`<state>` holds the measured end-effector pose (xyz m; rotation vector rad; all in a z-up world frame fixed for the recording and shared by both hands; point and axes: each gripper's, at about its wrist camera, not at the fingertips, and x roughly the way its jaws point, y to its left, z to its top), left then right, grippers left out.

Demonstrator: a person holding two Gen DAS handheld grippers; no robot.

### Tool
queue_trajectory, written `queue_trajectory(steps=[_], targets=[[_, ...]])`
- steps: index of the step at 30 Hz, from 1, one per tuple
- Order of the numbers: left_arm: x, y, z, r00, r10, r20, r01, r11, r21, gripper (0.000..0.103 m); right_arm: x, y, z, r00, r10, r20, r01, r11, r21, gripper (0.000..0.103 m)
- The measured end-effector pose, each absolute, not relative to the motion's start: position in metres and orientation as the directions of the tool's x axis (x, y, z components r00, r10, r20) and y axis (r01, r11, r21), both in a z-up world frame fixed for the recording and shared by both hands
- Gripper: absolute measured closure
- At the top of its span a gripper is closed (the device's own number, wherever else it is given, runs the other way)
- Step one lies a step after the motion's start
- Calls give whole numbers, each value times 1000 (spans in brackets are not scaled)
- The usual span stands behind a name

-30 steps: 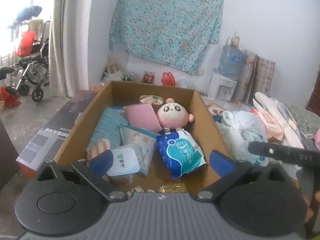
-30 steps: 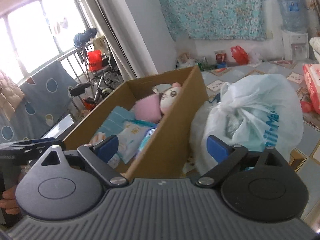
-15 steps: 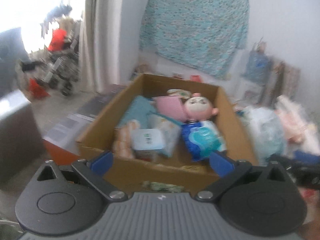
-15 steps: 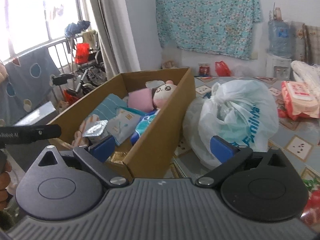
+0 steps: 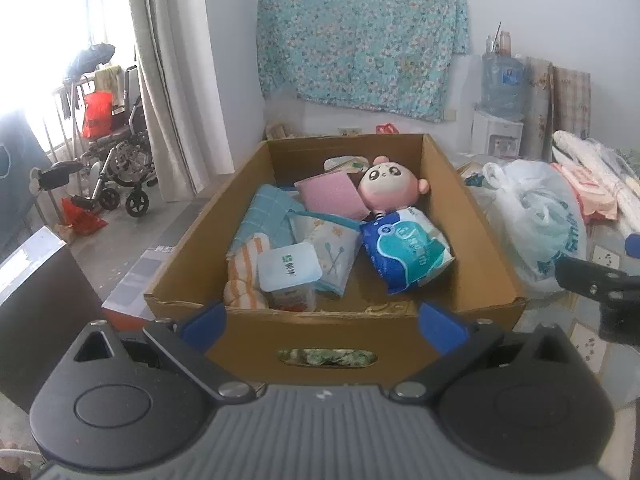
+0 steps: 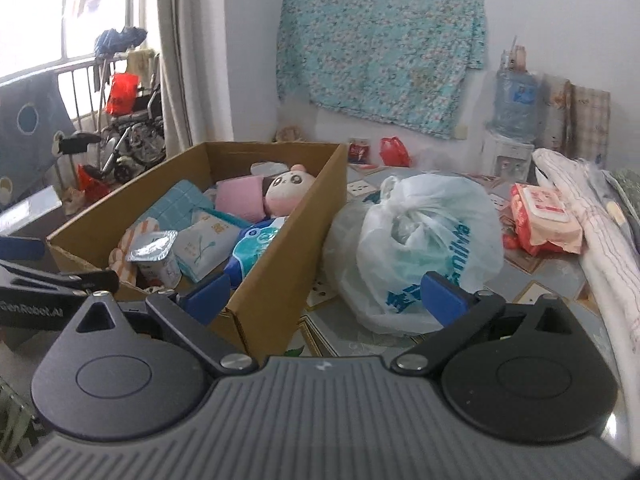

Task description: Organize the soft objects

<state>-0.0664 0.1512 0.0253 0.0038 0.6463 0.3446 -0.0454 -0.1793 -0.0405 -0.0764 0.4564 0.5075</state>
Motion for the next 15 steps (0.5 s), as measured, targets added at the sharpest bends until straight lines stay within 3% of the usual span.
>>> queue_trajectory(steps=[15], targets=[[-62, 143, 17, 712, 282, -643, -301, 950, 83, 0, -51, -184, -42, 769, 390, -506, -435, 900, 32, 1]])
